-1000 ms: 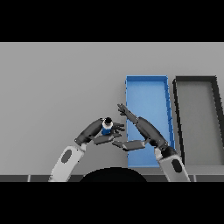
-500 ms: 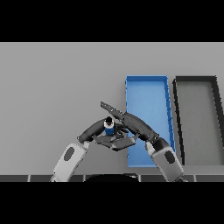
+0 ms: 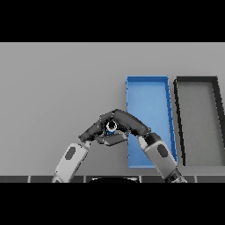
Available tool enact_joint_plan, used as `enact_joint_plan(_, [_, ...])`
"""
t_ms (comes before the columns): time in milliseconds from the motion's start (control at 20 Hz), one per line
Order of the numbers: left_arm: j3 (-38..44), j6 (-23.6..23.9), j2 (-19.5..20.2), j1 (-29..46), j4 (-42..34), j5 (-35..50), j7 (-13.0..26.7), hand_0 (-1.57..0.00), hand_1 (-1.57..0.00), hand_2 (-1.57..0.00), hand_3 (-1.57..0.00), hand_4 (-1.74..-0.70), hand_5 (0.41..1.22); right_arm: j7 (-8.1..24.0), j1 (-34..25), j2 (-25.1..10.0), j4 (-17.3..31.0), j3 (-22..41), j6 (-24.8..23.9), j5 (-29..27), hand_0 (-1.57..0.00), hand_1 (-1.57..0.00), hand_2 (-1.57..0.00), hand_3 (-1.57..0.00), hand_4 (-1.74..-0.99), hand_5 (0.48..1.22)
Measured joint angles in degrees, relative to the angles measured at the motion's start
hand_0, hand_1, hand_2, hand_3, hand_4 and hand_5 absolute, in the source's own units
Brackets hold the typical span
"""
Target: Pick up the blue pipe and place it into the blue bin.
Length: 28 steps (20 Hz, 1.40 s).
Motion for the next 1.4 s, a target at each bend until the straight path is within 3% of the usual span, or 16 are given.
enact_joint_plan(100, [-0.32,-0.21,-0.8,-0.05,-0.61,-0.13,0.22,-1.57,-1.57,-1.56,-1.33,-1.7,1.221,-1.26,1.08,1.08,-0.85,-0.39,-0.67,-1.72,-1.32,-1.33,-1.33,-1.23,-1.481,0.869])
enact_joint_plan(250, [-0.23,-0.17,-1.11,0.06,-0.29,-0.85,-0.65,-1.57,-1.57,-1.54,-1.41,-1.72,1.221,-5.54,1.56,1.78,-0.15,0.47,-0.35,1.61,-1.44,-1.45,-1.45,-1.39,-1.477,1.041])
enact_joint_plan(400, [0.35,-0.54,-1.02,-0.29,-0.34,-1.4,-1.07,-1.57,-1.57,-1.55,-1.43,-1.73,1.221,-7.28,2.51,2.35,-0.74,0.95,0.51,2.64,-1.51,-1.51,-1.51,-1.48,-1.488,1.129])
enact_joint_plan(450, [0.34,-0.25,-1.54,-0.48,0.75,-1.58,-2.41,-1.57,-1.57,-1.56,-1.44,-1.73,1.221,-4.63,2.74,3.66,-0.62,0.43,0.56,1.78,-1.52,-1.52,-1.52,-1.5,-1.49,1.147])
enact_joint_plan(600, [0.72,-0.42,-1.31,-0.43,-0.19,-1.12,-1.91,-1.57,-1.57,-1.56,-1.43,-1.73,1.221,-2.55,3.79,6.1,-1.42,-0.54,0.76,0.51,-1.54,-1.55,-1.55,-1.53,-1.494,1.183])
enact_joint_plan(650, [0.95,-0.66,-1.27,-0.81,-0.12,-1.35,-1.08,-1.57,-1.57,-1.57,-1.26,-1.73,1.221,-3.02,4.25,6.8,-1.18,-0.61,0.76,1.07,-1.55,-1.55,-1.55,-1.54,-1.495,1.191])
enact_joint_plan(700, [0.59,-0.23,-1.05,0.27,-0.92,-1.77,-1.71,-1.45,-1.37,-1.34,-1.05,-1.63,1.221,-3.21,4.7,7.43,-1.26,-0.54,0.84,1.41,-1.55,-1.55,-1.55,-1.55,-1.496,1.197])
enact_joint_plan(750, [0.47,0.03,-0.9,0.55,-1.31,-2.9,-1.44,-1.18,-1.09,-1.07,-0.84,-1.51,1.221,-4.19,5.02,7.71,-1.15,-0.59,0.68,2.04,-1.56,-1.56,-1.56,-1.55,-1.496,1.202])
enact_joint_plan(800, [0.43,-0.32,-0.55,0.66,-1.71,-3.7,-0.83,-0.94,-0.88,-0.85,-0.67,-1.41,1.221,-3.12,4.53,8.27,-1.1,-0.7,0.44,2.66,-1.56,-1.56,-1.56,-1.56,-1.497,1.206])
enact_joint_plan(850, [0.71,-1.04,-0.27,-0.22,-1.11,-4.61,-0.8,-0.75,-0.7,-0.68,-0.54,-1.32,1.221,-4.11,4.87,8.18,-1.37,-0.9,0.7,3.15,-1.56,-1.56,-1.56,-1.56,-1.497,1.209])
enact_joint_plan(900, [0.45,-2.55,0.06,0.17,-1.06,-4.98,-2.5,-0.6,-0.56,-0.55,-0.43,-1.25,1.221,-2.2,4.83,9.06,-1.7,-0.57,0.44,3.7,-1.56,-1.56,-1.56,-1.56,-1.498,1.211])
enact_joint_plan(950, [0.59,-3.78,-0.15,-0.23,-1.2,-5.48,-0.01,-0.48,-0.45,-0.44,-0.34,-1.19,1.148,-2.21,4.95,9.25,-1.47,-0.66,0.46,4.33,-1.57,-1.57,-1.57,-1.56,-1.498,1.213])
enact_joint_plan(1100, [1.75,-5.09,0.46,0.02,-0.6,-5.39,1.45,-0.25,-0.23,-0.22,-0.18,-1.06,0.912,-2.5,4.64,10.27,-0.84,-1.76,1.04,5.07,-1.57,-1.57,-1.57,-1.57,-1.499,1.217])
enact_joint_plan(1250, [1.85,-5.02,0.41,0.06,-0.51,-5.22,5.23,-0.13,-0.12,-0.11,-0.09,-0.99,0.729,-3.8,4.31,11.0,-1.3,-2.44,1.28,6.02,-1.57,-1.57,-1.57,-1.57,-1.499,1.219])
enact_joint_plan(1350, [1.94,-4.7,0.24,-0.14,-0.18,-5.41,4.1,-0.08,-0.07,-0.07,-0.06,-0.97,0.642,-5.28,5.15,10.84,-0.98,-2.45,1.77,7.71,-1.57,-1.57,-1.57,-1.57,-1.499,1.22])
enact_joint_plan(1400, [1.86,-4.81,-0.43,0.37,-0.32,-4.62,5.58,-0.06,-0.06,-0.06,-0.05,-0.97,0.607,-5.14,5.48,11.37,-1.01,-2.16,2.14,7.7,-1.57,-1.57,-1.57,-1.57,-1.499,1.22])
